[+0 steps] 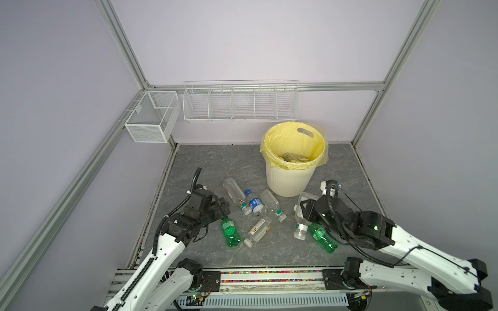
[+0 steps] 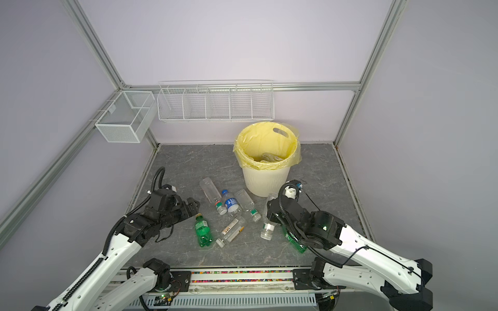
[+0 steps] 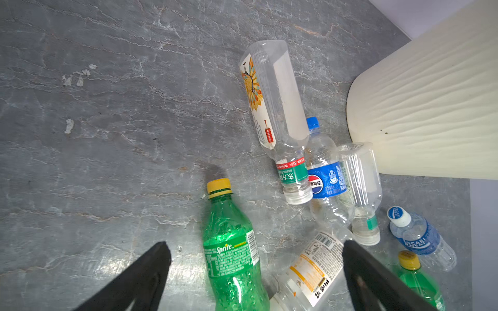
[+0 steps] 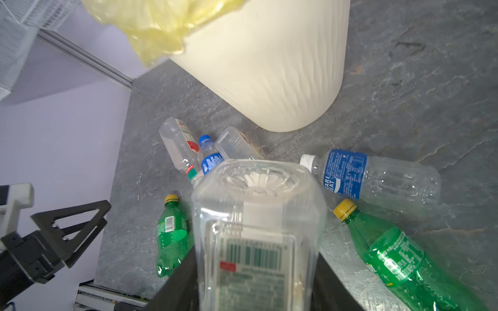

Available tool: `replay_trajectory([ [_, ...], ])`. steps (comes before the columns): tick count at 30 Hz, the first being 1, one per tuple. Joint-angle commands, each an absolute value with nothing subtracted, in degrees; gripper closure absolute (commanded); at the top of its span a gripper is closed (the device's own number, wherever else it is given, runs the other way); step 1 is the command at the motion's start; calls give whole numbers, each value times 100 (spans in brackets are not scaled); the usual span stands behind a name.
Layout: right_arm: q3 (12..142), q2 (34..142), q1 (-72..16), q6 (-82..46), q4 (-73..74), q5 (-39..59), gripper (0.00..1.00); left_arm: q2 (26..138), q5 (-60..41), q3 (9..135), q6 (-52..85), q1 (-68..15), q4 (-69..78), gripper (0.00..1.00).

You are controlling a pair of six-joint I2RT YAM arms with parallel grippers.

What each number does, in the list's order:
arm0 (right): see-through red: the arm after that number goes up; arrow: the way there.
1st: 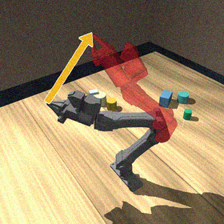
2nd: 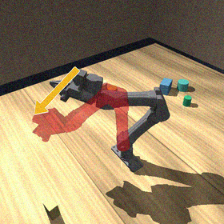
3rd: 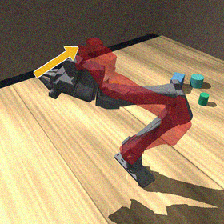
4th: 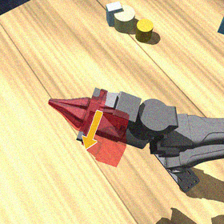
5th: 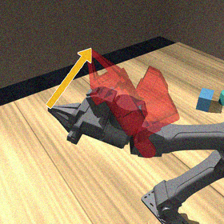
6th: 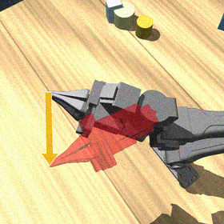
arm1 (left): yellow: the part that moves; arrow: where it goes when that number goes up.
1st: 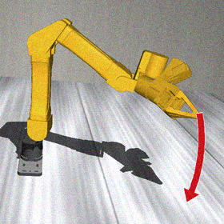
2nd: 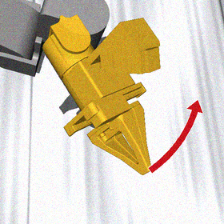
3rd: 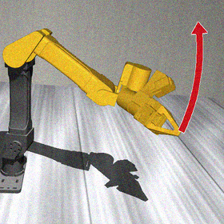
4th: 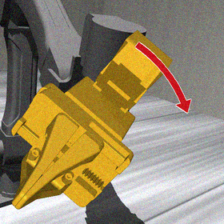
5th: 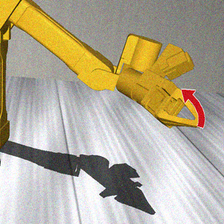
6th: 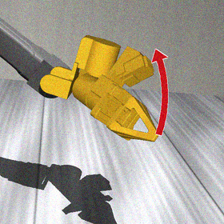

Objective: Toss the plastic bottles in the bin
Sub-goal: 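Lift the barcode-labelled bottle with the right gripper toward the bin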

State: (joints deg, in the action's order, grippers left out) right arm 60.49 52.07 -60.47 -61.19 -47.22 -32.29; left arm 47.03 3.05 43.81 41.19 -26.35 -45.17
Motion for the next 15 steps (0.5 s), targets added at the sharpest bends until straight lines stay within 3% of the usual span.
replay_trajectory([
  [1,6311,5128,-5970,-5574,-4583,-3535,56,4618,341,4299,4177,-2610,-4567,1],
  [15,7171,5185,-5747,-4080,-3887,-3850,57,4355,380,4283,4157,-2610,-4738,1],
])
